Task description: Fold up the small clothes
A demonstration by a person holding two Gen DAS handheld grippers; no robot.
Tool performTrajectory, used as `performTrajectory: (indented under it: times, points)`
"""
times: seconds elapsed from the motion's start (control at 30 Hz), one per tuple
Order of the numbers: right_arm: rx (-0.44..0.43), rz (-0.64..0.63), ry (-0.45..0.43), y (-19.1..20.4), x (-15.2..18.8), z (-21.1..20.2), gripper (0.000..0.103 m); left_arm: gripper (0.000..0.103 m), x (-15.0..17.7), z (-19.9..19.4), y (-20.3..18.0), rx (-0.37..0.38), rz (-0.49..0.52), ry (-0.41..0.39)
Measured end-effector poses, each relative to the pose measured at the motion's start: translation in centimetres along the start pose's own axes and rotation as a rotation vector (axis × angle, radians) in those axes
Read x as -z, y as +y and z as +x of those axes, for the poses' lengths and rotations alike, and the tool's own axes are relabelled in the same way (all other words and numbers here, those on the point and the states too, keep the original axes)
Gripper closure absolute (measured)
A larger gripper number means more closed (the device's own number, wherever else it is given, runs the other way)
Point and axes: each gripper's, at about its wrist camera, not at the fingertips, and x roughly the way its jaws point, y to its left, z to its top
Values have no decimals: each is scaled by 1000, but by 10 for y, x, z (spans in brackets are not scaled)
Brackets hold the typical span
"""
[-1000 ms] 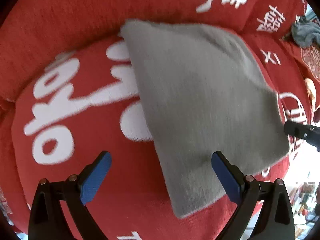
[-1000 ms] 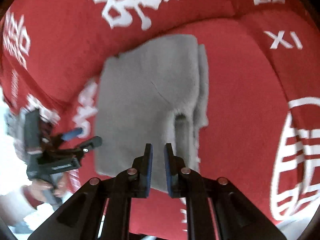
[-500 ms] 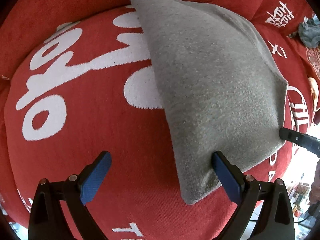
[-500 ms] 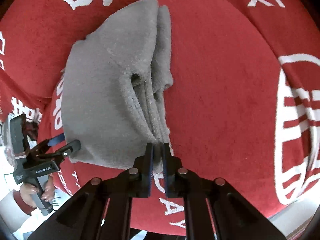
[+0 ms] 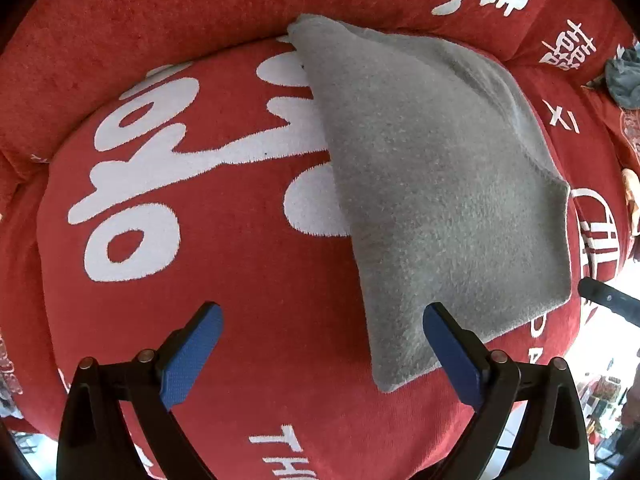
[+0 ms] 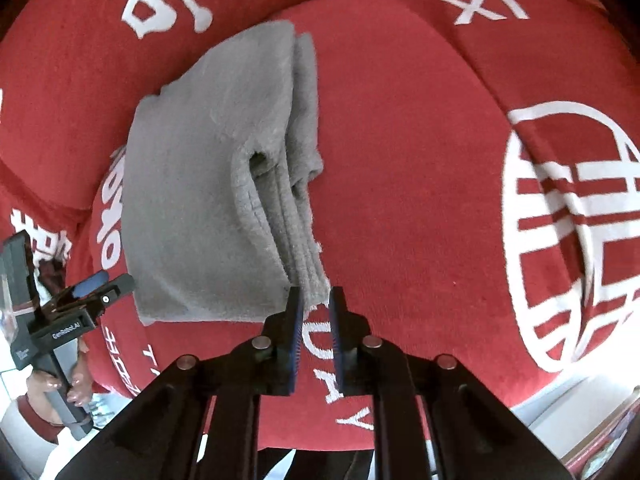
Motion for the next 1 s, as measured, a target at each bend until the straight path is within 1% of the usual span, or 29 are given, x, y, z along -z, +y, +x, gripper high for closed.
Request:
performTrajectory:
  times: [0.27, 0.33, 0.37, 0.4, 0.43, 0.5, 0.57, 0.7, 0.8, 0.93, 1.0]
  points:
    - [-4, 6, 1, 4, -1, -2, 87, 1, 3, -8, 6, 5, -26, -12]
    - [-8, 5, 3, 6, -2, 0, 82, 1, 2, -8, 5, -2, -31, -10]
    - [-8, 4, 2, 7, -3, 0, 74, 1, 1, -7, 6, -4, -33, -7]
    - [-9, 3, -3, 7, -3, -1, 63, 1, 1, -7, 7, -4, -35, -4]
    - [-10, 3, -7, 8, -4, -1, 58, 1, 1, -7, 7, -7, -36, 0]
    - [-15, 1, -18, 9, -5, -2, 44, 1, -1, -5, 7, -13, -36, 7]
    - [-16, -4, -28, 9, -7, -4, 38, 1, -1, -5, 8, -14, -37, 13]
    - [-19, -5, -29, 8, -12, -3, 37, 1, -4, -2, 7, -13, -30, 34]
    - [-23, 2, -27, 6, -15, -2, 37, 1, -10, 1, 2, -28, -24, 45]
    - [-25, 5, -27, 5, -19, -2, 37, 1, -17, 3, -1, -65, -5, 38]
    - [-25, 1, -25, 4, -23, -2, 37, 1, -21, 5, -1, -56, 3, 54]
